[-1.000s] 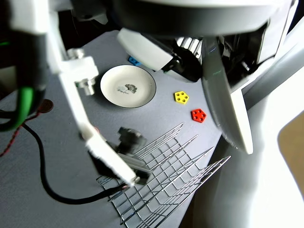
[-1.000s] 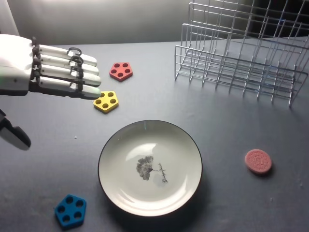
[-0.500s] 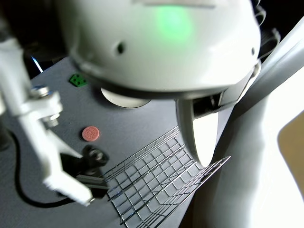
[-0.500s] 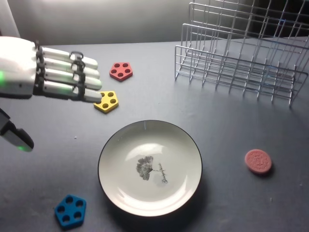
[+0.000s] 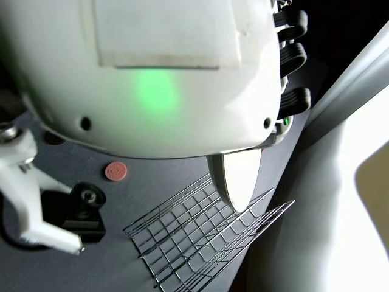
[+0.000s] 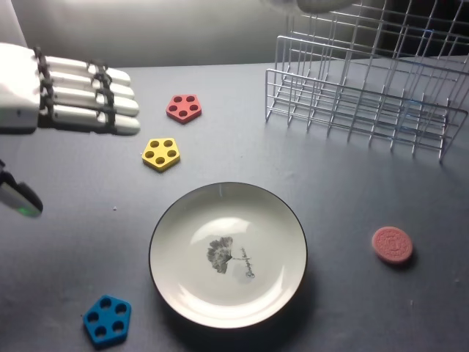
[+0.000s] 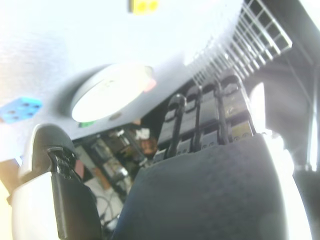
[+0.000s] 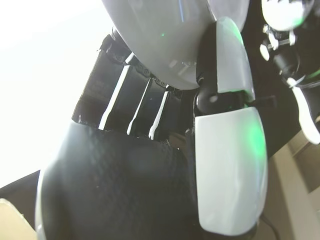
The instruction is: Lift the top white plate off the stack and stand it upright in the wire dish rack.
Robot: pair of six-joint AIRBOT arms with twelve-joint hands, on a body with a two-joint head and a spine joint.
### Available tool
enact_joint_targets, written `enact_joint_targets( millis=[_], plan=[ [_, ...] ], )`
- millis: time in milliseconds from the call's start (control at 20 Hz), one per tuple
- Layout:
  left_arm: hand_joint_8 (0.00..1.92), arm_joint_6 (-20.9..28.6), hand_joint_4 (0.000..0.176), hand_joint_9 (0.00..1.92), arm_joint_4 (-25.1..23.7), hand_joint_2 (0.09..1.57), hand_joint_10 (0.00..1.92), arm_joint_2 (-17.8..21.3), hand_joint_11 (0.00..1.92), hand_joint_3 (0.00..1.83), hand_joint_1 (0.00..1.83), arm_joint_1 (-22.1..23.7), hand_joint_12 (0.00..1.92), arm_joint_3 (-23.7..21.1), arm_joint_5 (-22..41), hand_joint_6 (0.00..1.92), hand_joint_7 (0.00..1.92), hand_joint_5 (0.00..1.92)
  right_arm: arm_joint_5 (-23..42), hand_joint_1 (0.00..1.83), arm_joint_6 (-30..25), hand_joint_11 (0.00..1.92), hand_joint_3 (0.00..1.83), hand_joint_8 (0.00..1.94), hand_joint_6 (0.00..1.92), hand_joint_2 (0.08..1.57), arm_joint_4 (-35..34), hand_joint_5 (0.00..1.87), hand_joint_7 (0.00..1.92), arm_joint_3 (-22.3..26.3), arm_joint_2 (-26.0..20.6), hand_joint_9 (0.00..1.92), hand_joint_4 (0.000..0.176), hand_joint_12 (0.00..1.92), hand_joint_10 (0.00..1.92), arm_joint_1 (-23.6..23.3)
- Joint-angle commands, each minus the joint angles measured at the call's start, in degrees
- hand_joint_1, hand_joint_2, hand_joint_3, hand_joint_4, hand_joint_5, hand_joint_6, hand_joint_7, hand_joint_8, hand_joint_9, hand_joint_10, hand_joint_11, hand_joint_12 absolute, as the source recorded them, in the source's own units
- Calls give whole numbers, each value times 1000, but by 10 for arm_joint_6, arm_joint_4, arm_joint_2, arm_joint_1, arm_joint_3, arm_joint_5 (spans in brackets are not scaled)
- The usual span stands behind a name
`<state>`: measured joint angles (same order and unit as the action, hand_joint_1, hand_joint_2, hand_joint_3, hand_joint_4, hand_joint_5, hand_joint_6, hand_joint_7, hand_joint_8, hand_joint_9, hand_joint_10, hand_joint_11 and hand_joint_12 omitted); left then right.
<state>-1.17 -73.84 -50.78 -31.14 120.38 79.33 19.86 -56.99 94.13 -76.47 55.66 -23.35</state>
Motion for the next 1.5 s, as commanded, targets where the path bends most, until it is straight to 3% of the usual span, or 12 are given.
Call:
enact_joint_targets(
  millis=[0, 200, 250, 300, 400, 850, 900, 1000, 1100, 1150, 1200, 1450],
  plan=[
    [0, 3, 0, 0, 47, 965, 0, 7, 0, 0, 359, 5, 0, -5, 17, 0, 0, 0, -8, 1482, -18, 805, 0, 841, 1235, 1140, -25, 774, 875, -4, -10, 921, 0, 1553, 999, -10],
    [0, 5, 0, 0, 48, 963, 0, 9, 0, 0, 353, -11, 0, 1, 13, 0, 0, 0, -12, 1482, -52, 800, 0, 865, 1248, 1143, -15, 765, 866, -14, -14, 911, 0, 1556, 1011, -2],
    [0, 7, 0, 0, 48, 966, 0, 9, 0, 0, 331, -10, 0, 5, 13, 0, 0, 0, -12, 1497, -55, 983, 2, 541, 1012, 1054, -15, 963, 1091, -17, -14, 1101, 0, 1331, 724, 1],
    [0, 9, 0, 0, 48, 963, 0, 9, 0, 0, 326, -9, 0, 9, 16, 0, 0, 0, -14, 1486, -62, 855, 1, 761, 1175, 1115, -15, 829, 933, -19, -15, 968, 0, 1474, 907, 4],
    [0, 8, 0, 0, 48, 954, 0, 10, 0, 0, 348, -9, 0, 11, 18, 0, 0, 0, -19, 1482, -64, 804, 0, 844, 1241, 1140, -22, 780, 874, -19, -17, 917, 0, 1545, 995, 11],
    [0, 13, 0, 0, 51, 952, 0, 19, 0, 0, 354, -21, 0, 17, 33, 0, 0, 0, -47, 1483, -64, 782, 0, 848, 1209, 1138, -90, 786, 878, -18, -27, 941, 0, 1574, 987, 42],
    [0, 12, 0, 0, 46, 948, 0, 20, 0, 0, 355, -16, 0, 18, 33, 0, 0, 0, -51, 1494, -64, 935, 0, 624, 1007, 1070, -100, 950, 1040, -18, -28, 1083, 0, 1405, 778, 46],
    [0, 13, 0, 0, 28, 946, 0, 24, 0, 0, 355, 1, 0, 17, 32, 0, 0, 0, -61, 1486, -64, 838, 0, 810, 1129, 1119, -118, 822, 913, -18, -30, 974, 0, 1516, 939, 55],
    [0, 15, 0, 0, 10, 954, 0, 29, 0, 0, 386, 25, 0, 17, 29, 0, 0, 0, -77, 1498, -64, 1007, 0, 543, 962, 1045, -134, 975, 1089, -17, -32, 1160, 0, 1314, 654, 60],
    [0, 19, 0, 0, 5, 954, 0, 29, 0, 0, 386, 31, 0, 18, 29, 0, 0, 0, -80, 1498, -64, 1007, 0, 543, 962, 1045, -137, 975, 1089, -17, -32, 1160, 0, 1314, 654, 62],
    [0, 28, 0, 0, 2, 946, 0, 30, 0, 0, 350, 42, 0, 18, 31, 0, 0, 0, -87, 1483, -64, 852, 0, 854, 1190, 1130, -139, 799, 861, -17, -32, 956, 0, 1503, 952, 64],
    [0, 45, 0, 0, -1, 946, 0, 31, 0, 0, 370, 52, 0, 18, 35, 0, 0, 0, -107, 1480, -64, 808, 0, 944, 1226, 1148, -177, 766, 805, -17, -40, 925, 0, 1565, 1010, 87]
  ],
)
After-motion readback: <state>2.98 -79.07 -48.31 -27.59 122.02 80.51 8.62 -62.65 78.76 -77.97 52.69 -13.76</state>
